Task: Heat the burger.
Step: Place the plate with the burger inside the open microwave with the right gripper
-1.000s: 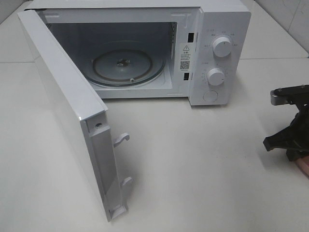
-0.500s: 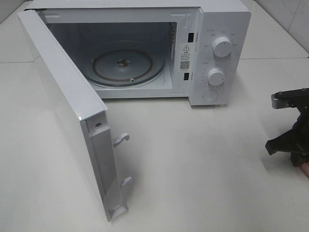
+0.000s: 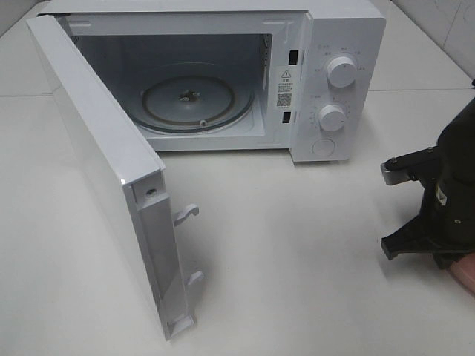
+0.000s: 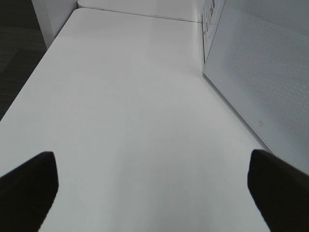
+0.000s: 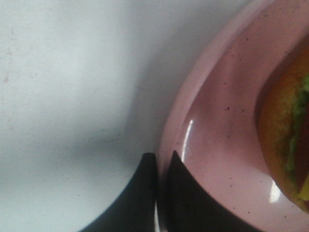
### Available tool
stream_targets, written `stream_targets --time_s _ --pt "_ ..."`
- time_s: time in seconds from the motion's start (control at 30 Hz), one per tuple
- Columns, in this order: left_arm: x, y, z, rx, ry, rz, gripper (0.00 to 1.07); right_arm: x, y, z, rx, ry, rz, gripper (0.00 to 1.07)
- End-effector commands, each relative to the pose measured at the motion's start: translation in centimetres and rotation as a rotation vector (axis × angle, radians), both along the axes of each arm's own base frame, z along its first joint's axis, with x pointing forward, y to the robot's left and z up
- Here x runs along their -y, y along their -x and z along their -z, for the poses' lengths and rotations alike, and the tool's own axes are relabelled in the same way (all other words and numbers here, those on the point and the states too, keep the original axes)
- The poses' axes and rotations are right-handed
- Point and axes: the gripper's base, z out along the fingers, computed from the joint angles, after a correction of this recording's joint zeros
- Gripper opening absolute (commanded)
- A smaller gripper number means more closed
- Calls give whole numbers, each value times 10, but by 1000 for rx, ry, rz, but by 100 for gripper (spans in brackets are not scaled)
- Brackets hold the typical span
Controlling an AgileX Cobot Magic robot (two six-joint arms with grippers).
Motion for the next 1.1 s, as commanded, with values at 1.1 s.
stream_targets --time_s 1.1 --pt "0 1 0 22 3 -2 100 -44 50 -82 173 172 -224 0"
